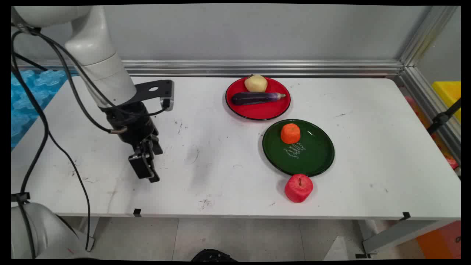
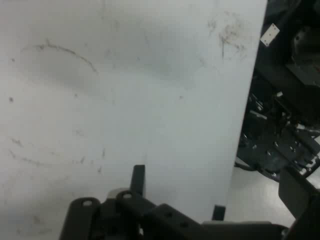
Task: Pick up the mandarin from the green plate
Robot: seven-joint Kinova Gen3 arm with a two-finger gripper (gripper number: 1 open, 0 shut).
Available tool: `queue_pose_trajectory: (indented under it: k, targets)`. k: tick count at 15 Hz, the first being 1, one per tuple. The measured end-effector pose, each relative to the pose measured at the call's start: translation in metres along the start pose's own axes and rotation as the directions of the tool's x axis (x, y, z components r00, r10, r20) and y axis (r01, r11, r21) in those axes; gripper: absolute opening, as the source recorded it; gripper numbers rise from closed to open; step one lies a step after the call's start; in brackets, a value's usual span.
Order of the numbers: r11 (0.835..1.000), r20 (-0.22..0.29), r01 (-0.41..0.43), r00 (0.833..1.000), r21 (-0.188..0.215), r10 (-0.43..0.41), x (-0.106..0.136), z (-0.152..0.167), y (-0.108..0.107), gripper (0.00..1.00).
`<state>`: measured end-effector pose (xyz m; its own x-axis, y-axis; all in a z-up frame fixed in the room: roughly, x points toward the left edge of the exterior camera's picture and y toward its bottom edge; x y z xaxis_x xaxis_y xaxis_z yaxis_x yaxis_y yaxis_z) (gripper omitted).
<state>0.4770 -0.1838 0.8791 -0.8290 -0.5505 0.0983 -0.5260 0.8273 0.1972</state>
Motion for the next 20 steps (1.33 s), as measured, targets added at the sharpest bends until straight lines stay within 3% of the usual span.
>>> queue_pose_trajectory:
  k: [4, 10, 20]
  targets:
    - [0.999, -0.048, -0.02, 0.999, 0.031, 0.021, 0.025, 0.002, -0.011, 1.0]
    - [0.992, -0.162, -0.055, 0.984, 0.111, 0.072, 0.097, 0.002, -0.035, 1.0]
    - [0.974, -0.348, -0.084, 0.925, 0.209, 0.154, 0.223, 0.029, -0.053, 1.0]
